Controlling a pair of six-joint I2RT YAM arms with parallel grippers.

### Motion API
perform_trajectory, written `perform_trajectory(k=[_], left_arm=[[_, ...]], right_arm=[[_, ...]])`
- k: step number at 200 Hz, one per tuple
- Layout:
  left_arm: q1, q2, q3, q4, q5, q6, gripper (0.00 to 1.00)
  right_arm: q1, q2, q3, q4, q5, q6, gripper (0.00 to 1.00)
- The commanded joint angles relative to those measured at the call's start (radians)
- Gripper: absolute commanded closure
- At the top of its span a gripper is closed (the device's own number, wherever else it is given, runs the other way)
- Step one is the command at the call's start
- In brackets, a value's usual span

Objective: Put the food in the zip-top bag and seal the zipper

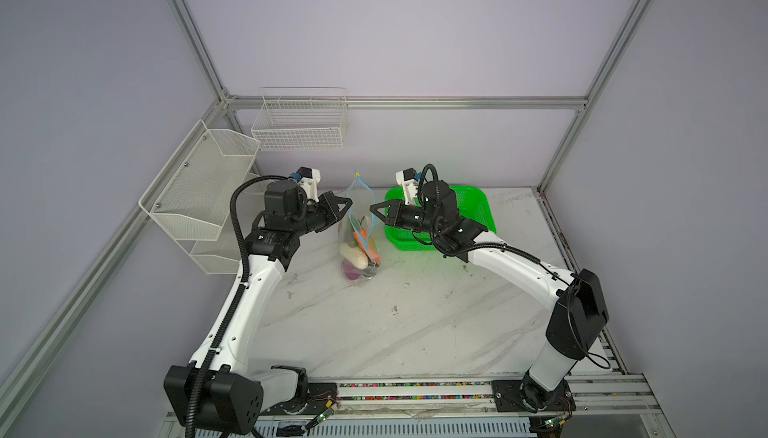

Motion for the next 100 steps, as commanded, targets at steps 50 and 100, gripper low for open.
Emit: perform_trajectory(k=[50,100], left_arm=[[0.0,-0.004,-0.063,0.092,0.035,-0.01,1.0],[0.006,0.001,-0.073,0.111,0.048,-0.013,1.0]], right_arm=[[0.006,0.023,-0.005,0.027,-0.001,-0.008,0.83],[0.004,-0.152,-0.155,-0.019,0.152,-0.138,0.41]])
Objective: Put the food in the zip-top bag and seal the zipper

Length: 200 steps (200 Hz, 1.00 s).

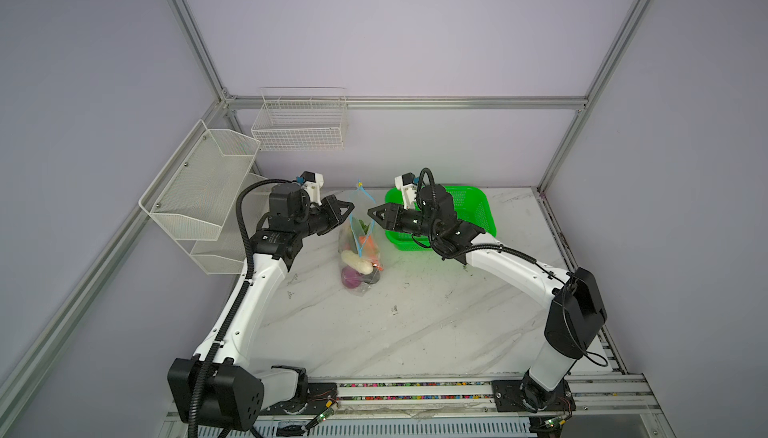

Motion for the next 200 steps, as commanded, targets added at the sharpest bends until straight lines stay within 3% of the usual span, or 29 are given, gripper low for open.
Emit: perform_trajectory(k=[1,25,41,95,136,200], left_arm=[[0.006,-0.016,-0.031,0.079,0.033,-0.013,1.0],[0.008,-0.024,-0.042,0.086,0.038,-0.016,1.0],[0.008,-0.033,-0.062,0.096,0.035,-0.018,1.0],[0.008,-0.031,-0.058,0.108,0.035,-0.022,1.0],[0.008,-0.03,-0.051,0.107,0.035,-0.022,1.0],[0.008,-0.037,-0.057,0.104,0.03,-0.022,1.0]], right_arm=[[0.003,-0.126,-0.081,-0.016,0.099,-0.077,0.4],[0.001,-0.222,-0.184,-0.041,0.183,-0.142,0.22],[0.001,-0.298,-0.272,-0.052,0.265,-0.168,0.03],[0.001,-0.397,-0.548,-0.067,0.463,-0.248,0.03],[-0.002,-0.297,-0.631,0.046,0.473,-0.301,0.03],[-0.084,-0.109,-0.616,0.198,0.498,-0.361,0.06]])
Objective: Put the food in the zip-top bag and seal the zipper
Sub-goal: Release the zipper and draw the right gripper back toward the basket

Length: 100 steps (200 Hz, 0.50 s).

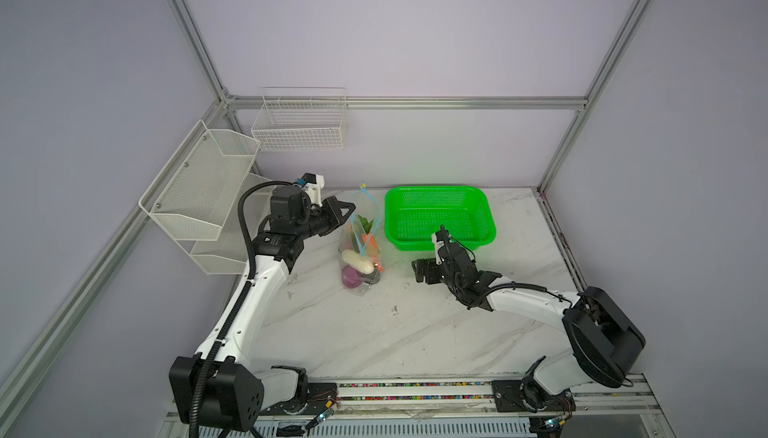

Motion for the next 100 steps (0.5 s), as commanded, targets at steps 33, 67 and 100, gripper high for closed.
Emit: perform_trajectory(k=[33,67,100], left_arm=[[0.007,-0.037,-0.015,0.049,0.012,-0.003,1.0],[0.007,-0.034,-0.013,0.049,0.017,-0.004,1.0],[0.007,-0.036,-0.013,0.048,0.015,-0.006,1.0]], right_arm=[[-0.081,0.146,0.064,0.146,-0.001,-0.058,0.08],[-0.117,0.207,0.124,0.147,-0.016,-0.087,0.09],[-0.139,0.262,0.185,0.135,-0.037,-0.109,0.09]])
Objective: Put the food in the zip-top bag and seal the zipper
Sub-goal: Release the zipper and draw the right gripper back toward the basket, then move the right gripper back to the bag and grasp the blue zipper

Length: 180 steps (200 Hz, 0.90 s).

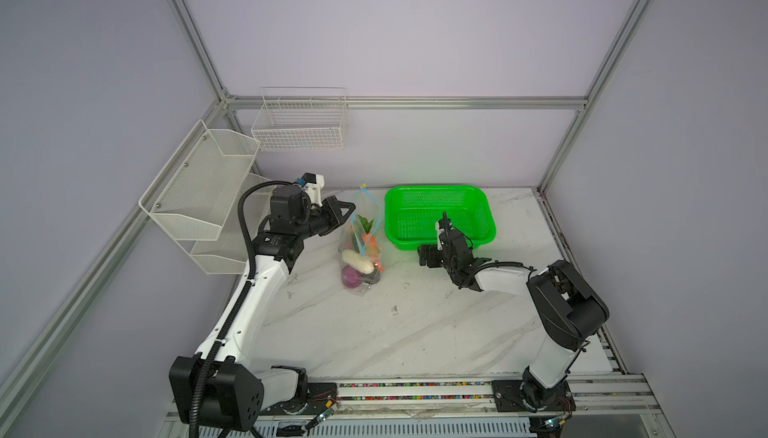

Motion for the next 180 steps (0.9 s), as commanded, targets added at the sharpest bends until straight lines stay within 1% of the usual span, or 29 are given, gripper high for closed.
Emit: perform_trajectory(k=[1,128,137,147,156,167,180], left_arm=[[0.007,-0.036,-0.013,0.047,0.015,-0.006,1.0],[0.007,-0.029,-0.017,0.047,0.012,-0.004,1.0],[0.007,-0.026,-0.018,0.047,0.013,-0.007,1.0],[0.007,-0.017,-0.014,0.047,0.02,-0.006,1.0],[0.007,-0.014,-0.011,0.046,0.025,-0.006,1.0],[0.007,-0.012,-0.014,0.047,0.025,-0.006,1.0],[0.007,-0.013,-0.018,0.047,0.027,-0.006,1.0]], right_arm=[[-0.014,0.038,0.055,0.024,-0.019,-0.039,0.09],[-0.058,0.191,0.243,-0.009,-0.063,-0.069,0.08],[-0.059,0.186,0.276,-0.066,-0.073,-0.048,0.08],[-0.058,0.147,0.299,-0.144,-0.088,-0.031,0.08],[-0.058,0.099,0.299,-0.191,-0.134,0.023,0.1],[-0.057,0.037,0.295,-0.241,-0.217,0.129,0.14],[-0.047,-0.03,0.298,-0.298,-0.293,0.223,0.16]])
